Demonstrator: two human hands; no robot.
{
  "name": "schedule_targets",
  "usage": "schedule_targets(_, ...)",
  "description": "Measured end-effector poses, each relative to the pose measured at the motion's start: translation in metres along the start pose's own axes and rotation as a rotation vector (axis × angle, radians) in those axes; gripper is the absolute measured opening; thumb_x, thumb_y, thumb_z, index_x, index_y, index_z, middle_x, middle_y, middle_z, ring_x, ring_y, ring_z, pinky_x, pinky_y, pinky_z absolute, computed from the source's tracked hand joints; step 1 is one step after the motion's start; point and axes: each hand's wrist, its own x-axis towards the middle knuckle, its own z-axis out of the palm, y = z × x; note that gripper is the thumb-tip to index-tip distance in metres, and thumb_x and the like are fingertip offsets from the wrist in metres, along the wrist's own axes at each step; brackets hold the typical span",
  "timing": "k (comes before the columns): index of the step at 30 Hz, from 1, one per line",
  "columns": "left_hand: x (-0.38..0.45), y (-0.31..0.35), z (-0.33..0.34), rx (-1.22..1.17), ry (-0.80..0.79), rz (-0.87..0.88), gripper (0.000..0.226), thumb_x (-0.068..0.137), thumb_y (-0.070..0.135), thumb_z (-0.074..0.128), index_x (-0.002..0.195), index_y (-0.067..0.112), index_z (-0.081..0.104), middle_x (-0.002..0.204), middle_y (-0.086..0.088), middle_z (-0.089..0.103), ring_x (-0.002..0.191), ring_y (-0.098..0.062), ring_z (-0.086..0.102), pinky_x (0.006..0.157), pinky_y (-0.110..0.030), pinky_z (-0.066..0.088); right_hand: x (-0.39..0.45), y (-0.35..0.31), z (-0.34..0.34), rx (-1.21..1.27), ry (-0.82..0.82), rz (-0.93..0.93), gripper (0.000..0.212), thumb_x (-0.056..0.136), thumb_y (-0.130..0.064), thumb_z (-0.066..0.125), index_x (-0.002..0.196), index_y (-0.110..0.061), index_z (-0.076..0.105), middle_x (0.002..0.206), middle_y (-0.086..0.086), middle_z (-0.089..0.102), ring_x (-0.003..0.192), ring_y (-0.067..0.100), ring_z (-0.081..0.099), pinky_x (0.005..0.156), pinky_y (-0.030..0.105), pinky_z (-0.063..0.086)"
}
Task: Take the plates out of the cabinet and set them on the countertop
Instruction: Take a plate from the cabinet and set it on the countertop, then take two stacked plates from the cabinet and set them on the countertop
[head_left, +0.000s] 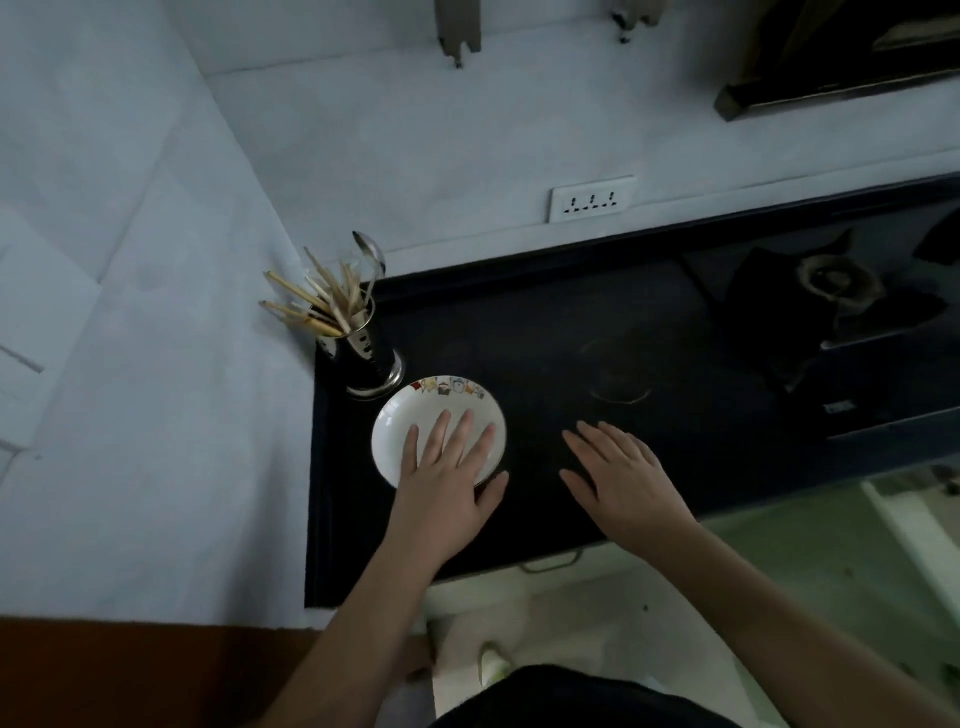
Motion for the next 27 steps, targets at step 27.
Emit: schedule_targets(27,0.051,0.407,-0.052,0.055,-0.047,1.033,0.069,0.095,0.064,0.010,0.157,0.033,0.003,0.166,0.007,0.004,0.150,-0.012,-0.006,0.119,-0.040,-0.011,-0.337,0.221,-0.067,0.007,0.441,0.903,0.059,0.098,-0.052,0.024,0.151,-0.026,0.028,0.158,0.000,0.028,0.148,0.022,0.017,0.119,0.039,0.008)
